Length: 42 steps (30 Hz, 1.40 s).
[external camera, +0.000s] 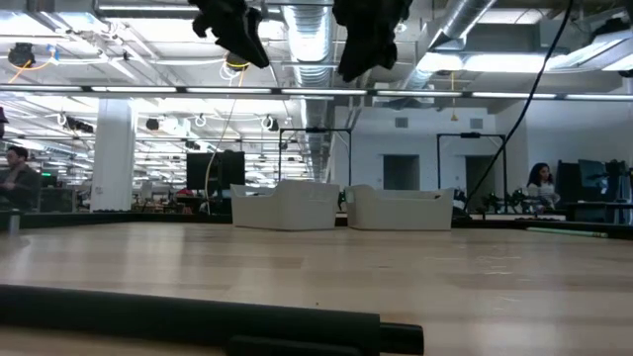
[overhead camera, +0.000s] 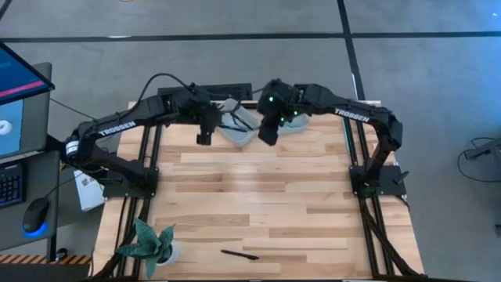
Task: Sort pens & pencils
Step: Put the black pen into the left gray bin
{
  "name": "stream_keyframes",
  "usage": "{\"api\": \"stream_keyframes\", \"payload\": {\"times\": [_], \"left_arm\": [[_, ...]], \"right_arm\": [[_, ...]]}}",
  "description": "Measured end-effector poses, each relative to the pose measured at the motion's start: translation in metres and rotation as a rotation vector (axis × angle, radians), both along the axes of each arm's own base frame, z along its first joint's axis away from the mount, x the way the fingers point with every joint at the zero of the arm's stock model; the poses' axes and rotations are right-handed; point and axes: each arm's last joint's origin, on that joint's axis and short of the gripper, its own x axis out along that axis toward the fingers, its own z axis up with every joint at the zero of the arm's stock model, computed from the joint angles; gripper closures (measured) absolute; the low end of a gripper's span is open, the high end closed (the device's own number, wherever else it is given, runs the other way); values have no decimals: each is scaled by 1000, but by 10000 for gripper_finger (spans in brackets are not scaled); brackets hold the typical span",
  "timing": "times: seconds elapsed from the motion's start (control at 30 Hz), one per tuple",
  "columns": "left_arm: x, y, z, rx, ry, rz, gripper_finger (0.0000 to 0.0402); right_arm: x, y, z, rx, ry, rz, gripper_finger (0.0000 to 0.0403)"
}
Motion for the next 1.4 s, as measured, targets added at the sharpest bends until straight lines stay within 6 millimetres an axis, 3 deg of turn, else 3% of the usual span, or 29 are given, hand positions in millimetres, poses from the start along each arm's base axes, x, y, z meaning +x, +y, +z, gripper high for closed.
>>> {"api": "stream_keyframes", "payload": {"times": [0.4, 0.63, 0.83, 1.1, 1.23, 1.4], "left_arm": [[9, -54, -6, -78, 63, -149, 278], [9, -79, -9, -131, 89, -196, 278], [10, -105, -8, -117, 89, -297, 278], [13, -138, -11, -86, 76, -308, 278], [32, -155, -28, -102, 99, -302, 278], [57, -172, -64, -124, 216, -291, 278]], "right_arm": [[-1, 86, 11, 60, 7, 133, 254], [-27, 122, 6, -25, 10, 104, 252], [-52, 140, -6, -12, -93, 150, 256], [-91, 152, -39, 75, -127, 92, 257], [-103, 156, -53, 111, -170, 64, 255], [-108, 163, -61, 132, -199, 80, 256]]}}
